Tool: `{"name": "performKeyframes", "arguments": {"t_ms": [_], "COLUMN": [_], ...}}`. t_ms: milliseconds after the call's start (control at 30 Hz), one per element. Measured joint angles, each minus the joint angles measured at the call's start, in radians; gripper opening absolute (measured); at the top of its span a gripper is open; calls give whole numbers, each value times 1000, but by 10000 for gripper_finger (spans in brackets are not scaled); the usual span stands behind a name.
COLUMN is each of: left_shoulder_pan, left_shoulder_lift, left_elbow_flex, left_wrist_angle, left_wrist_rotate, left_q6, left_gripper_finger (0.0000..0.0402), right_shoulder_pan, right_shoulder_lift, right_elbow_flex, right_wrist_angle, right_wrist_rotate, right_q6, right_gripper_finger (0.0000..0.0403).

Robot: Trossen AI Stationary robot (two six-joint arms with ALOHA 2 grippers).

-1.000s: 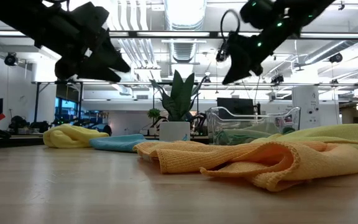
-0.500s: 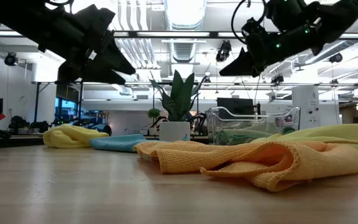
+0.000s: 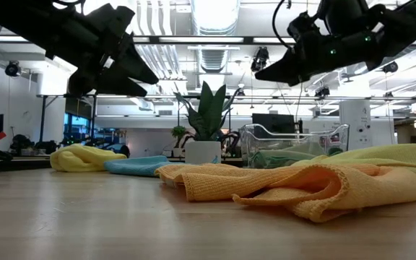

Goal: Fold microfiber towels
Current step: Prepare the blue microfiber towel

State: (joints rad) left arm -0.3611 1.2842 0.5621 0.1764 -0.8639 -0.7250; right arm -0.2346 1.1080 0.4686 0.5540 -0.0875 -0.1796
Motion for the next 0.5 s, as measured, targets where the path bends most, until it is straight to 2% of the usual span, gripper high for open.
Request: {"name": "performKeyframes", "arguments": {"t_ms": [500], "left_shoulder_pan": [1], "left_shoulder_lift": [0], "left_elbow_flex": [0], "left_wrist_angle": [1], "left_wrist_rotate": [7], "left_q6": [0], "left_gripper_finger": [207], "right_shoulder_pan": [111], "right_shoulder_lift": [-23], "right_elbow_flex": [0], "right_wrist_angle": [72], "right_wrist_rotate": [0], "right_q6": [-31], "right_gripper_finger": [9]}}
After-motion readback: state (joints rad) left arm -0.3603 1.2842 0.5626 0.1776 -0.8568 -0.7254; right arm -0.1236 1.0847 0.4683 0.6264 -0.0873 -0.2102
